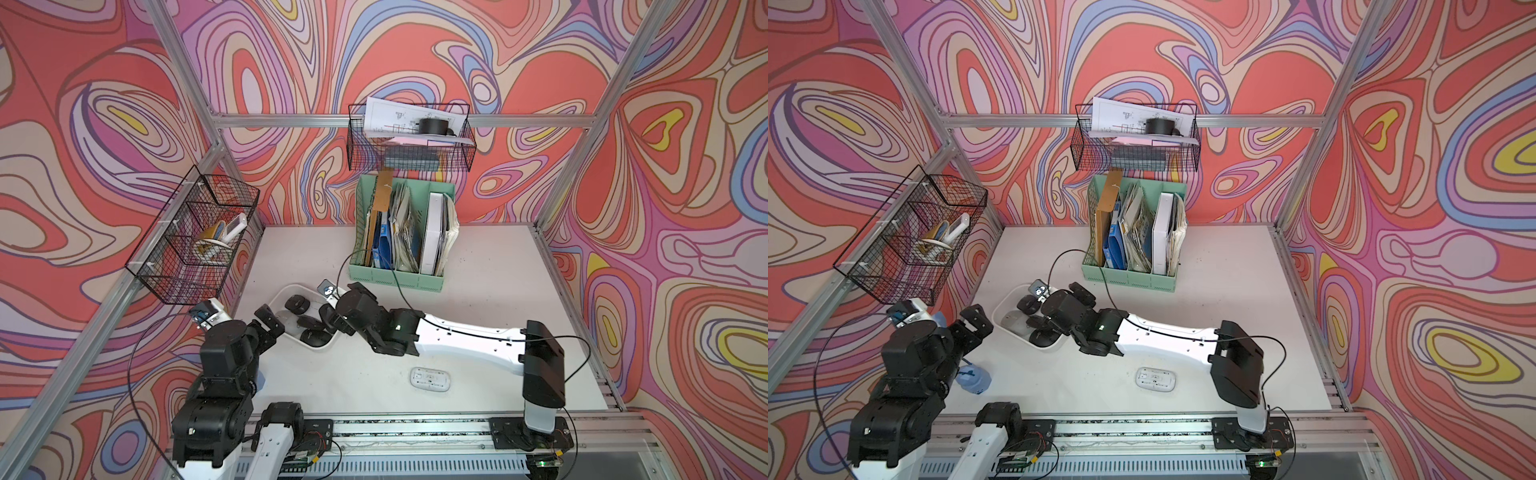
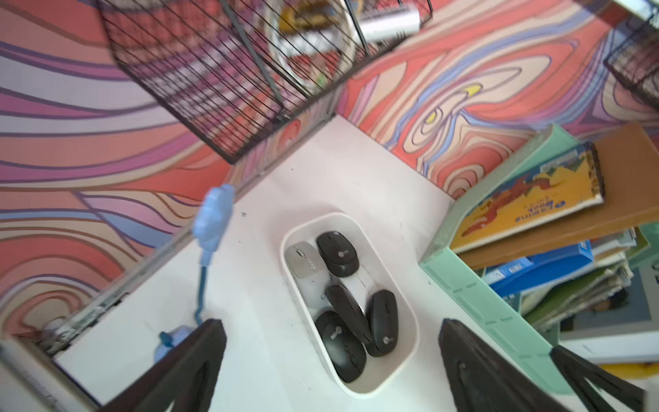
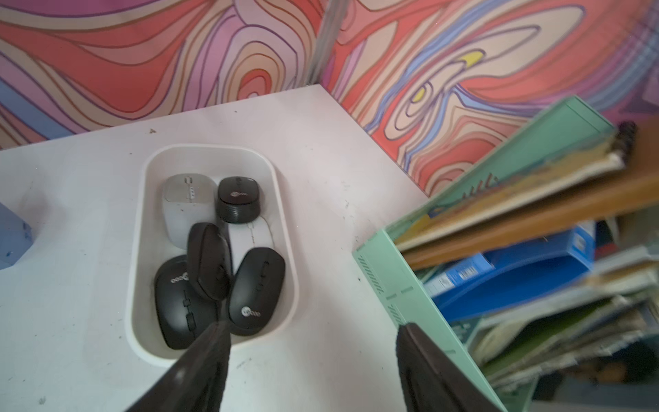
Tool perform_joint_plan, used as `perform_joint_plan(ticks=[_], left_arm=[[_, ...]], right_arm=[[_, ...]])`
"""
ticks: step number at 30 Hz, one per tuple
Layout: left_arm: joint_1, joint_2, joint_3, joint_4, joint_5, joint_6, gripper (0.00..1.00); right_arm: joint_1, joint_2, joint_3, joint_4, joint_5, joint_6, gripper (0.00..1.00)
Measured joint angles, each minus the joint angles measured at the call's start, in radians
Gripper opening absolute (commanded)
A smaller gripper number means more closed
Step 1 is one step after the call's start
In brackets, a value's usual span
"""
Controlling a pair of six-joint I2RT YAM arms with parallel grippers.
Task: Put the mouse in the storage box
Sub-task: Pick up the mouse from the center of the board.
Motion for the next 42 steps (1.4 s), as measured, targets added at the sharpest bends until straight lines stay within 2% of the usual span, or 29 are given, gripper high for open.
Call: perform_joint_plan(ticks=[4,7,11,16,22,26,35,42], left_arm=[[-0.005,0.268,0.007,0.007,0.245,0.019,0.99],[-0.038,0.422,-0.007,0.005,0.336,0.034,0.99],[-0.161,0.458,-0.031,-0.024,0.386,0.041,0.99],[-0.395,0.475,-0.049,-0.032,0.382,-0.006,0.99],[-0.746,0.626,-0.077,-0.001,0.348,-0.076,0.99],[-0.909,0.769,-0.068,0.053,0.351,-0.063,0.99],[-1.176,1.059,0.175,0.080,0.314,0.194,0.91],[-1.299,1.239,0.307,0.095,0.287,0.393,0.92]], right_arm=[[-0.093,-0.186,-0.189,-0.062,0.008,0.225,0.77],[-0.189,-0.314,-0.332,-0.113,0.006,0.387,0.79],[-0.314,-0.479,-0.537,-0.184,-0.008,0.560,0.80],[-0.456,-0.653,-0.724,-0.269,-0.059,0.695,0.82],[-0.566,-0.749,-0.791,-0.323,-0.098,0.748,0.83],[-0.661,-0.795,-0.829,-0.333,-0.146,0.758,0.83],[-0.786,-0.858,-0.876,-0.333,-0.231,0.753,0.84],[-0.803,-0.984,-0.914,-0.326,-0.246,0.754,0.84]])
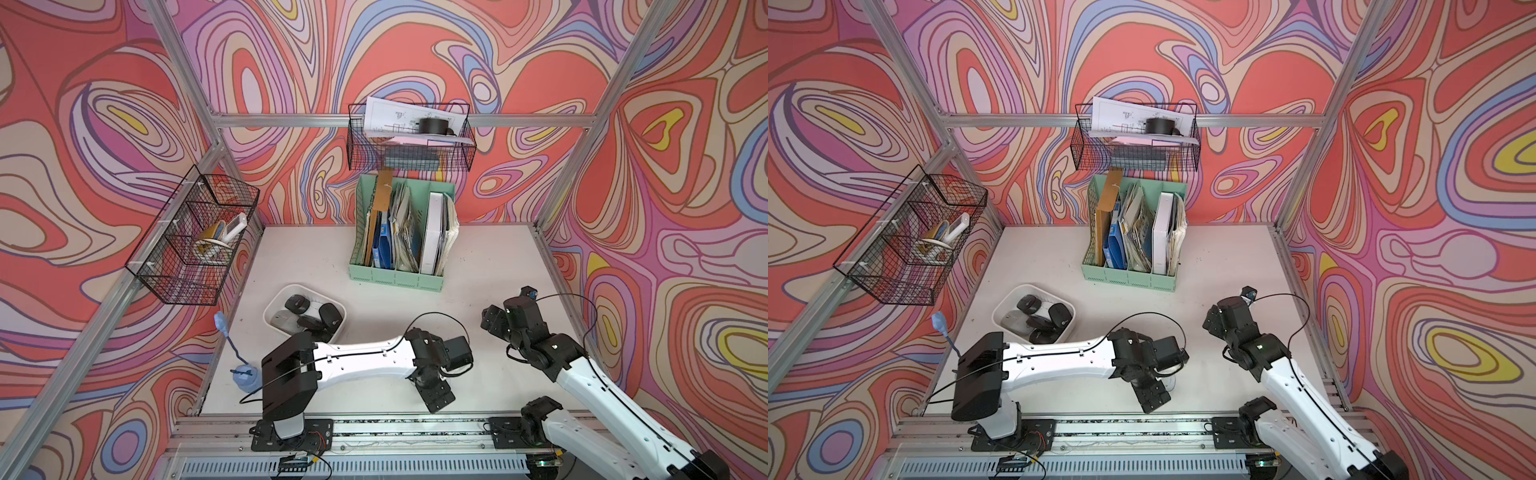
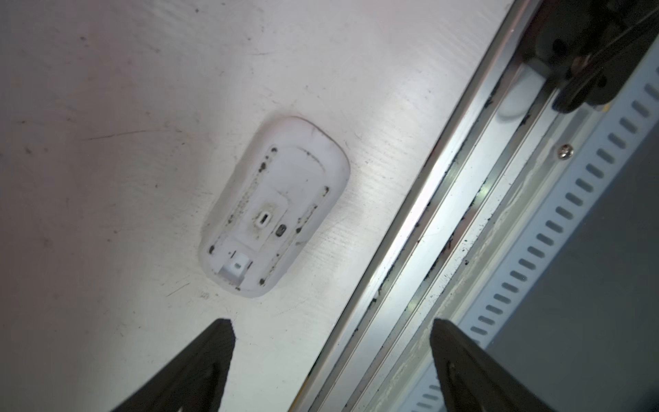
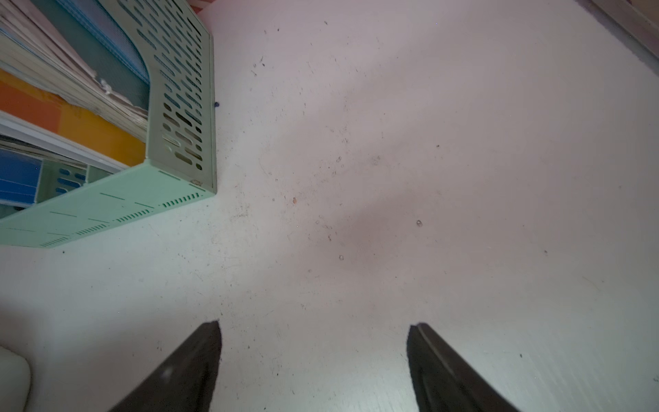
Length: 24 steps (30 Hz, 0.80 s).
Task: Put the mouse in the storage box
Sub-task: Pick up the mouse from the center of the board.
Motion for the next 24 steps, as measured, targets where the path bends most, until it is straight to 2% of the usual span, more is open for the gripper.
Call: perform_joint_plan(ticks=[7,11,14,19,24], left_arm=[[-0.027,0.077,0.009,0.040,-0.117,0.103,0.86],[-0.027,0.084,0.009,0.084,-0.178,0.133,0.75],[-0.027,0.114,0.009,0.108,-0.198,0.150,0.71],[-0.027,0.164,0.009,0.128,-0.217,0.165,0.69],[-0.025,0.164,0.003,0.138,-0.233,0.171,0.61]], right_arm=[[-0.004,-0.003,0.000,0.006,-0.002,0.000,0.84],[-0.005,-0.019,0.000,0.006,-0.002,0.000,0.84],[-0.005,-0.023,0.000,0.006,-0.001,-0.003,0.84],[-0.005,-0.022,0.000,0.005,0.000,-0.008,0.84],[-0.005,-0.014,0.000,0.006,-0.001,-0.009,0.84]])
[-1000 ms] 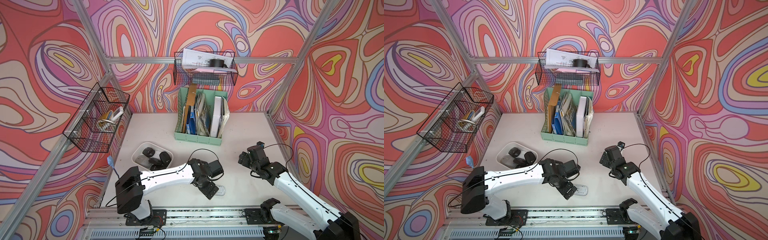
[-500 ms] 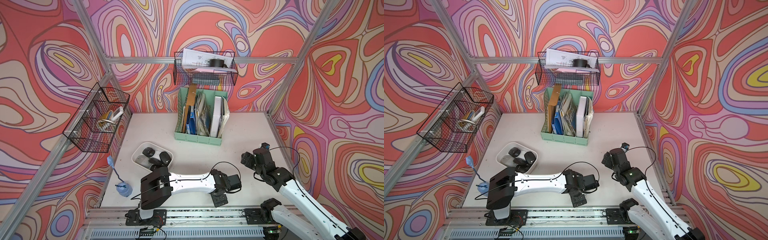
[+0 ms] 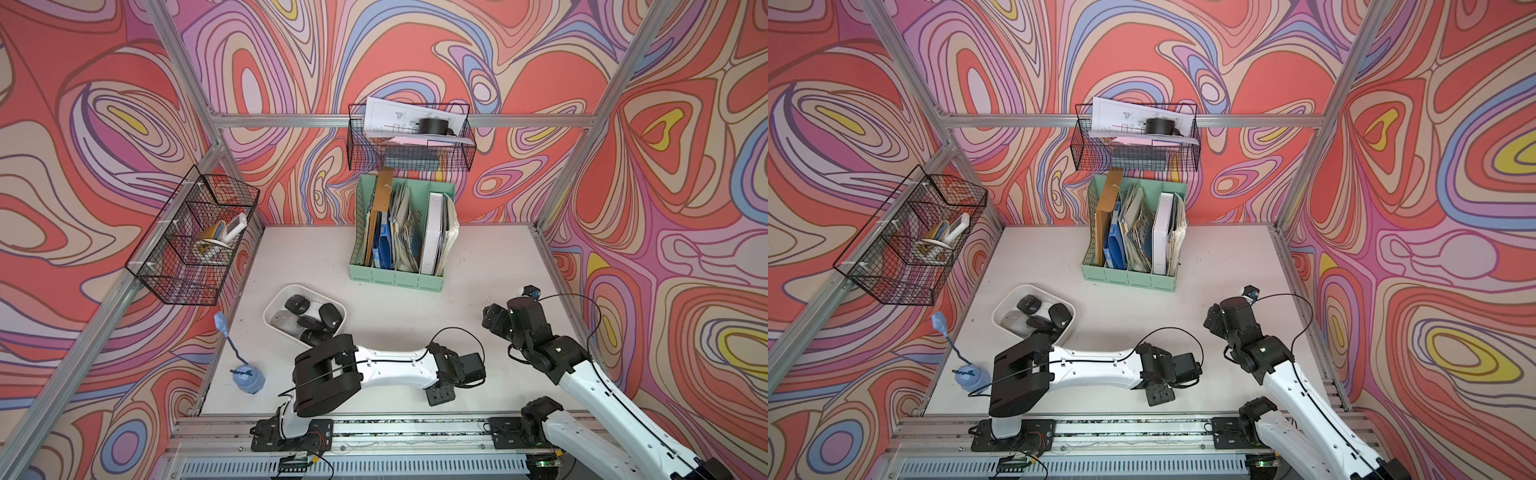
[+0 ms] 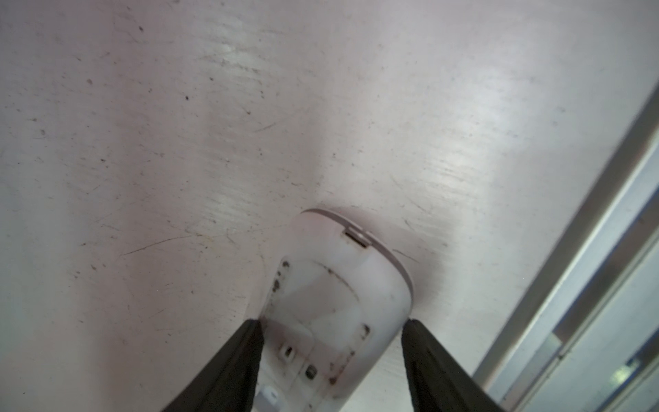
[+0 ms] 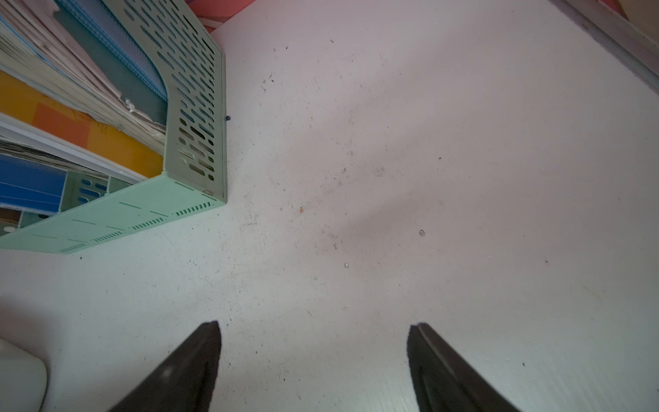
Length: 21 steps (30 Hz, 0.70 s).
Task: Put the mouse in the storage box
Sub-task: Pick up the mouse from the center of the board.
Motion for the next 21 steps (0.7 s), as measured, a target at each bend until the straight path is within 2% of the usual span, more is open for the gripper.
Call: perform_joint_plan(ticks=[4,7,9,14,21], left_arm=[[0.010,0.000,-0.009,0.021,-0.014,0.000,0.61],[0.023,0.000,-0.027,0.047,-0.016,0.000,0.73],[0.033,0.000,-0.047,0.061,-0.011,-0.006,0.74],[0.047,-0.001,-0.056,0.082,-0.002,-0.018,0.60],[0.051,-0.002,-0.060,0.099,-0.014,-0.020,0.49]], right_arm=[[0.000,0.000,0.000,0.001,0.000,0.001,0.84],[0.000,0.000,0.000,0.001,0.000,0.000,0.84],[0.000,0.000,0.000,0.001,0.001,0.000,0.84],[0.000,0.000,0.000,0.003,0.001,0.000,0.84],[0.000,0.007,0.000,0.004,0.001,0.001,0.84]])
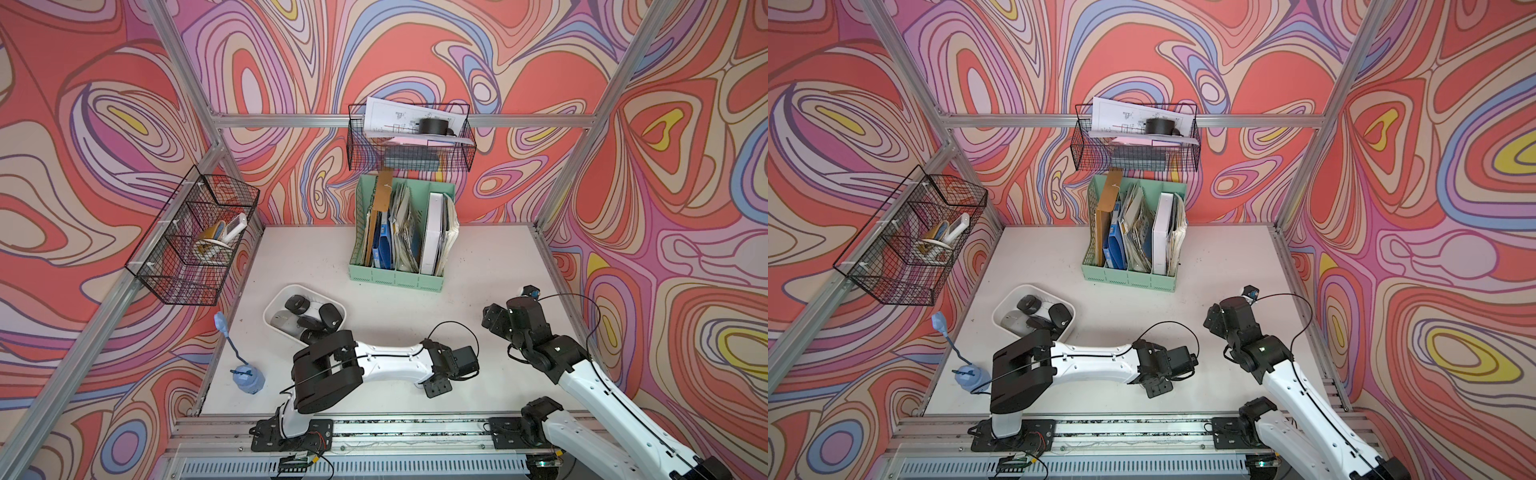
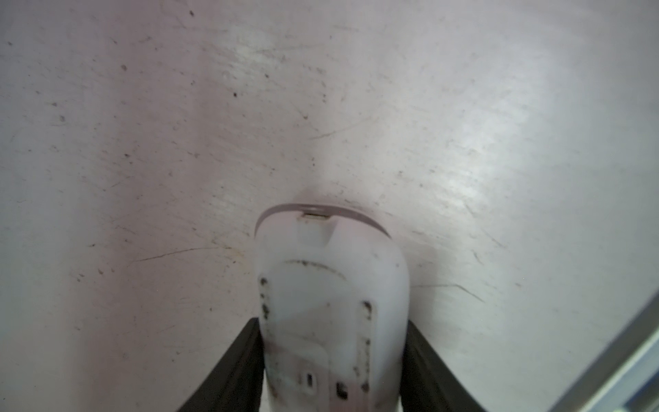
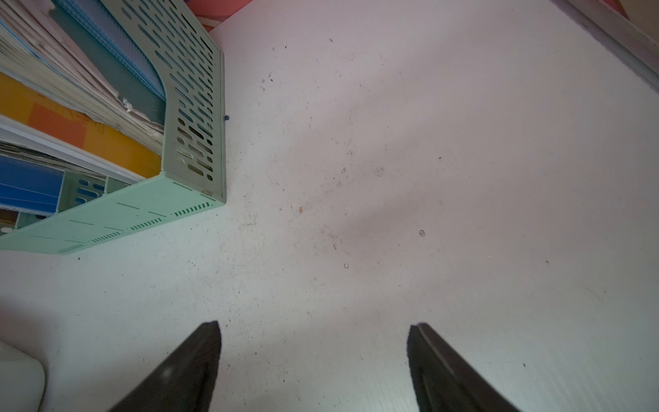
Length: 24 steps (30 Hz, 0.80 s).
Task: Put the mouse in the storage box
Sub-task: Pick up the mouse from the center of the board.
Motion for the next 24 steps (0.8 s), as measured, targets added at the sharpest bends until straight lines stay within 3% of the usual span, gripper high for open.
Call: perform_joint_plan(ticks=[9,15,20,24], left_arm=[[0.097,-0.085,-0.091,0.040,0.079,-0.042,0.50],[0.198,-0.247,-0.164,0.075,0.179,-0.111,0.52],[0.352,-0.435,-0.269,0.170,0.294,-0.212,0.54],[0.531,-0.591,-0.415,0.273,0.397,-0.335,0.58]], right_arm=[[0.000,0.002,0.000,0.005,-0.003,0.005,0.84],[0.000,0.026,0.000,0.032,-0.035,0.005,0.84],[0.000,0.063,0.000,0.075,-0.085,0.000,0.84],[0.000,0.086,0.000,0.104,-0.121,-0.009,0.84]])
